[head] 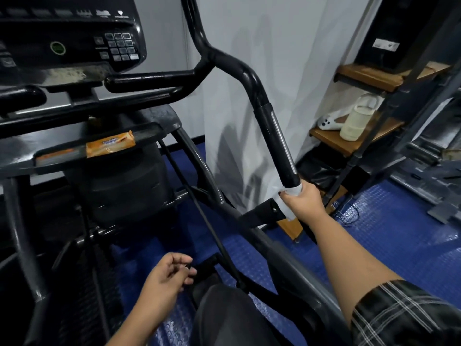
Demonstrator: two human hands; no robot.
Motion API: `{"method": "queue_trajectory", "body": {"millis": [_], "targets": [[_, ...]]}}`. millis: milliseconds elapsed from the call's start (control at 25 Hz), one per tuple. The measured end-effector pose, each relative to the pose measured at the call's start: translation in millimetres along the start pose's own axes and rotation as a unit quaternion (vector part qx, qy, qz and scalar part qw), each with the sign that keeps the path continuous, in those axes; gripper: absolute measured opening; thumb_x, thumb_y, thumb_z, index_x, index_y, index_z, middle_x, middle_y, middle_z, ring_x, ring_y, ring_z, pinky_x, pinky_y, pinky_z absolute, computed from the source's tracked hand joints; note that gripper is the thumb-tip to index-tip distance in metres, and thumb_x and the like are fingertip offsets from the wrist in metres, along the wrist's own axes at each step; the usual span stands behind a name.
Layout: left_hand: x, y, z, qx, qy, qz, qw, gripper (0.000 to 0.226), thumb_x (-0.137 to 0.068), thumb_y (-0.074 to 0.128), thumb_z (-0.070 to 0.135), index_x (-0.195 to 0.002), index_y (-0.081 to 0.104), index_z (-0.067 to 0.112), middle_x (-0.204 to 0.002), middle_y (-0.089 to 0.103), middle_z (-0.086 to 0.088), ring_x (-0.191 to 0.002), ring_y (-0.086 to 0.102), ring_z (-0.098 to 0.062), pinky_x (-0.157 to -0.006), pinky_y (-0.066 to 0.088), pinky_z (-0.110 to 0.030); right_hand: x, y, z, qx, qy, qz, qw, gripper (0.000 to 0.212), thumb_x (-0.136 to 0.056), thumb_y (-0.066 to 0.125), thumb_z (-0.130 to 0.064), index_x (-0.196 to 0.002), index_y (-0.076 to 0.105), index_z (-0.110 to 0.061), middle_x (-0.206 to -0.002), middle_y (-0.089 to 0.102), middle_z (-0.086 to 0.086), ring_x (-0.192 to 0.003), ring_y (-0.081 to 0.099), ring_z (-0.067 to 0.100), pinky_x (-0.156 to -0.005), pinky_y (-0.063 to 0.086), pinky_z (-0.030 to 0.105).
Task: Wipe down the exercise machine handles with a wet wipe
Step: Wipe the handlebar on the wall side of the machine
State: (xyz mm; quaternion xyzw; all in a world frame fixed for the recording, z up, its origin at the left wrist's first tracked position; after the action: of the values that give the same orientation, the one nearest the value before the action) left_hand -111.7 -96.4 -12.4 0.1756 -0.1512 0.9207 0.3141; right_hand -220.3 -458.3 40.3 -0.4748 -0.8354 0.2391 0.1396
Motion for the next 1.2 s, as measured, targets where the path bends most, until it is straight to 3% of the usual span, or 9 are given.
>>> {"method": "queue_trajectory", "body": {"millis": [240,360,480,600,760,880,1040,1120,1200], "targets": [[3,-10,5,0.011,0.023,0.023,0.999,0.015,-0.099,0.051,0.004,-0.099,0.062,0.013,-0.088,0.074,-0.010,-0.073,0.065,-0.019,-0.067,0.046,-0.031,7,-2,-9,0.007,-0.012,-0.006,1.000,0.011,-0.081,0.073,-0.020,-0.087,0.063,-0.021,-0.077,0.066,-0.006,-0.079,0.065,0.015,-0.059,0.048,0.022],[1,-9,7,0.019,0.027,0.026,0.999,0.014,-0.099,0.052,0.004,-0.099,0.062,0.014,-0.087,0.073,-0.010,-0.072,0.064,-0.019,-0.066,0.046,-0.030,16,-3,-10,0.144,-0.034,0.075,0.986,0.033,-0.084,0.068,-0.042,-0.098,0.056,-0.015,-0.087,0.068,0.006,-0.084,0.065,0.030,-0.071,0.054,0.038],[-1,-7,7,0.015,0.029,0.023,0.999,0.014,-0.098,0.052,0.003,-0.099,0.062,0.013,-0.086,0.073,-0.009,-0.071,0.064,-0.018,-0.067,0.046,-0.031,30,0,-11,0.228,-0.072,0.107,0.965,0.045,-0.091,0.059,-0.051,-0.097,0.042,-0.010,-0.090,0.065,0.014,-0.085,0.064,0.037,-0.065,0.049,0.040],[-7,-7,7,0.014,0.025,0.023,0.999,0.015,-0.099,0.051,0.003,-0.099,0.062,0.013,-0.087,0.073,-0.010,-0.072,0.063,-0.019,-0.067,0.046,-0.031,43,-3,0,0.250,-0.065,0.105,0.960,0.040,-0.092,0.062,-0.039,-0.102,0.042,-0.006,-0.099,0.062,0.015,-0.090,0.063,0.036,-0.063,0.038,0.035],[-15,1,6,0.012,0.014,0.012,1.000,0.014,-0.099,0.052,0.004,-0.099,0.062,0.013,-0.088,0.073,-0.010,-0.073,0.063,-0.019,-0.068,0.046,-0.031,62,-6,20,0.340,-0.062,0.095,0.934,0.033,-0.092,0.061,-0.023,-0.114,0.044,-0.004,-0.105,0.062,0.012,-0.089,0.064,0.032,-0.062,0.035,0.033],[-22,1,8,0.010,0.016,0.005,1.000,0.014,-0.099,0.052,0.004,-0.099,0.062,0.013,-0.089,0.073,-0.011,-0.074,0.063,-0.020,-0.069,0.046,-0.031,59,-8,17,0.325,-0.027,0.111,0.939,0.041,-0.093,0.061,-0.037,-0.112,0.045,-0.006,-0.103,0.063,0.010,-0.090,0.064,0.032,-0.062,0.034,0.033],[-32,-4,18,0.002,0.027,0.002,1.000,0.016,-0.098,0.051,0.002,-0.099,0.062,0.013,-0.090,0.072,-0.011,-0.074,0.063,-0.019,-0.067,0.046,-0.029,36,0,-7,0.216,0.020,0.137,0.967,0.052,-0.086,0.064,-0.054,-0.108,0.052,-0.009,-0.088,0.059,0.004,-0.085,0.062,0.030,-0.062,0.037,0.033],[-36,-6,22,-0.007,0.029,-0.001,1.000,0.017,-0.098,0.051,0.001,-0.100,0.062,0.014,-0.089,0.073,-0.010,-0.074,0.064,-0.018,-0.068,0.047,-0.028,18,0,-15,0.178,0.029,0.141,0.973,0.045,-0.081,0.072,-0.050,-0.105,0.059,-0.013,-0.090,0.066,0.004,-0.086,0.063,0.030,-0.067,0.047,0.035],[-40,-8,25,-0.014,0.028,-0.004,0.999,0.017,-0.098,0.051,0.002,-0.100,0.062,0.015,-0.089,0.073,-0.008,-0.075,0.065,-0.018,-0.069,0.048,-0.029,-3,1,-14,0.080,0.050,0.043,0.995,0.033,-0.073,0.078,-0.028,-0.099,0.064,-0.013,-0.086,0.071,0.001,-0.085,0.067,0.026,-0.076,0.054,0.036]]}}
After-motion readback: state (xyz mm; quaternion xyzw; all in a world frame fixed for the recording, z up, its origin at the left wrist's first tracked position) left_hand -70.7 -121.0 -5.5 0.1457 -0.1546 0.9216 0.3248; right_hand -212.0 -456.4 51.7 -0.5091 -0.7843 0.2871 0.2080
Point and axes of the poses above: each hand's wrist, its own x-axis away from the middle knuckle, its own y-axis out of the palm, z = x × y, the point moved 6 cm from there along -x, towards the middle knuckle
